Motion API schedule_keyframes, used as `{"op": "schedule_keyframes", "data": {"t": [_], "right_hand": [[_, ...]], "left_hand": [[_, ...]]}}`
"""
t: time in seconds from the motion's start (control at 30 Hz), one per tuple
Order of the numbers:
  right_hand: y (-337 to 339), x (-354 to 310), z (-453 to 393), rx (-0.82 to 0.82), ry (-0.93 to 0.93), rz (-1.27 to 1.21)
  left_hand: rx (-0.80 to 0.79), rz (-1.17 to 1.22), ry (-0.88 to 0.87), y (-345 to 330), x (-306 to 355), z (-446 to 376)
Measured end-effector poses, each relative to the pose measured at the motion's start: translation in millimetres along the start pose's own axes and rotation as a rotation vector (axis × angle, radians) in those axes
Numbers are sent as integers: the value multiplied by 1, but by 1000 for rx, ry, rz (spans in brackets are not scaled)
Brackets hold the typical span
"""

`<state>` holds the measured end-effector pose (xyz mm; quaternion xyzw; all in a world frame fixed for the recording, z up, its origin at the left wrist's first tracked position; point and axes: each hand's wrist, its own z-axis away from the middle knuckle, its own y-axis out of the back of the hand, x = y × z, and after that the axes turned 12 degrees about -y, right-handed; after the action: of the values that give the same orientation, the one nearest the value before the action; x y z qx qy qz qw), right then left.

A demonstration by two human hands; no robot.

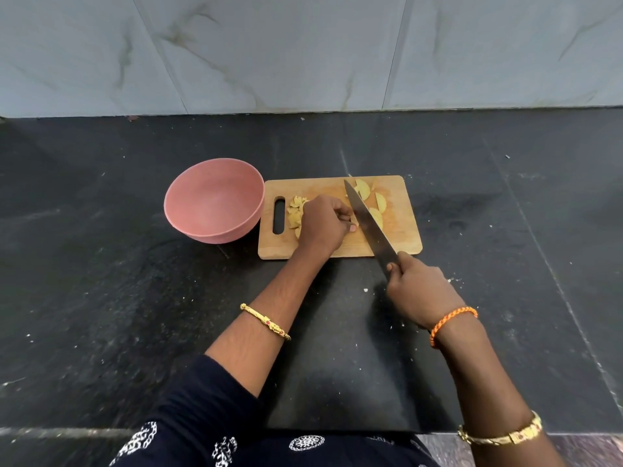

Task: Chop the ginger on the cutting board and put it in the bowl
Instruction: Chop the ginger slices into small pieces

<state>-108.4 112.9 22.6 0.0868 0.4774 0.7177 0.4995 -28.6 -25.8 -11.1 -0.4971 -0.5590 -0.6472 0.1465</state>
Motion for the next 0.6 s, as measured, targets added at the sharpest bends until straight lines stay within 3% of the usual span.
{"op": "schedule_keyframes", "data": {"t": [0.4, 0.6], "right_hand": [[-5, 14, 18, -123, -9, -37], [7, 29, 31, -76, 4, -33]], "left_hand": [[27, -11, -51, 2, 2, 1], [12, 20, -34, 3, 1, 2]]}}
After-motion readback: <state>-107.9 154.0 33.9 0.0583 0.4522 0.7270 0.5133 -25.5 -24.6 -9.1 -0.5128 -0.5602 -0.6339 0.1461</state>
